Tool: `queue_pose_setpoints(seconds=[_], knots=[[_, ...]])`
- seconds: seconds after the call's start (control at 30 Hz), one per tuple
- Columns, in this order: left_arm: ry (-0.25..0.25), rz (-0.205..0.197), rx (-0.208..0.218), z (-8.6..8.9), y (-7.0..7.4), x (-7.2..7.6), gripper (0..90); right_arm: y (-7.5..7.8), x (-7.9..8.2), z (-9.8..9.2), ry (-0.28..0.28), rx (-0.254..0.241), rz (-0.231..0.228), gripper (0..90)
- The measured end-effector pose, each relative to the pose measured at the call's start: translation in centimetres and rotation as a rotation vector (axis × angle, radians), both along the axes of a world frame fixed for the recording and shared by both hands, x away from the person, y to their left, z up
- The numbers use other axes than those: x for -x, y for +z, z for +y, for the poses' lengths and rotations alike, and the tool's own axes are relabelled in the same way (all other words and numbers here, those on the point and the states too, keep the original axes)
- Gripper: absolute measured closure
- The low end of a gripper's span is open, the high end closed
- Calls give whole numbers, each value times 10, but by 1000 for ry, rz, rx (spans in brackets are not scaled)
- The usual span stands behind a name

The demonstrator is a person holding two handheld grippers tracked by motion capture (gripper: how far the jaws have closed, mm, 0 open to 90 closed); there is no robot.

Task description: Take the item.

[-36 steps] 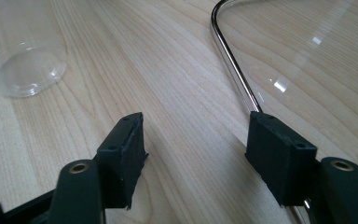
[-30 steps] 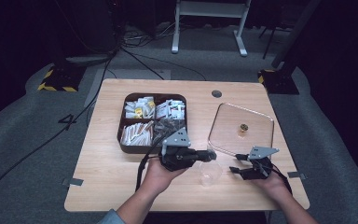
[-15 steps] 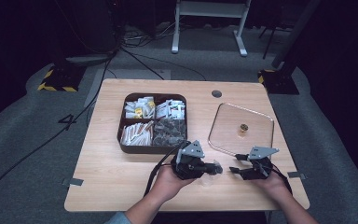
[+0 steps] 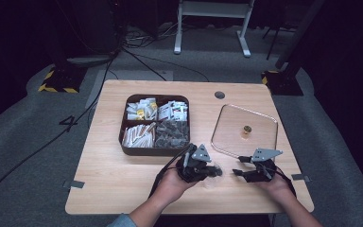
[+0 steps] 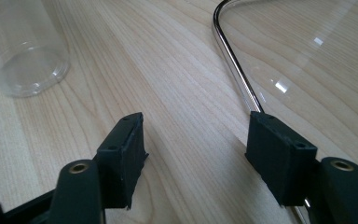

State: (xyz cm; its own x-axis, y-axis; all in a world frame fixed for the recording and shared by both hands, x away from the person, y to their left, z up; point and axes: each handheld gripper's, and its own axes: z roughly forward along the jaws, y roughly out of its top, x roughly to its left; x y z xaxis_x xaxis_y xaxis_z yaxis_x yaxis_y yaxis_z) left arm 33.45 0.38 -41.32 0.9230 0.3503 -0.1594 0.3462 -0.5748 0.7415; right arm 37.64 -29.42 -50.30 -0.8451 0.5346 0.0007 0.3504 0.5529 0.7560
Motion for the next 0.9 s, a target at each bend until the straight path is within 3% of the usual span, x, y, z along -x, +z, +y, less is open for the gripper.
queue_pose_setpoints(seconds=[0.2,0.33,0.43,0.67,0.9], knots=[[11,20,-13,-3,-4,-3,867,0,0,0,0,0,0,372],[23,50,10,-2,-4,-6,660,0,0,0,0,0,0,372],[29,56,42,1,-2,-7,622,0,0,0,0,0,0,372],[57,15,113,21,9,-5,573,0,0,0,0,-1,1,372],[123,-33,114,50,13,-2,554,0,-1,1,10,2,-2,372]])
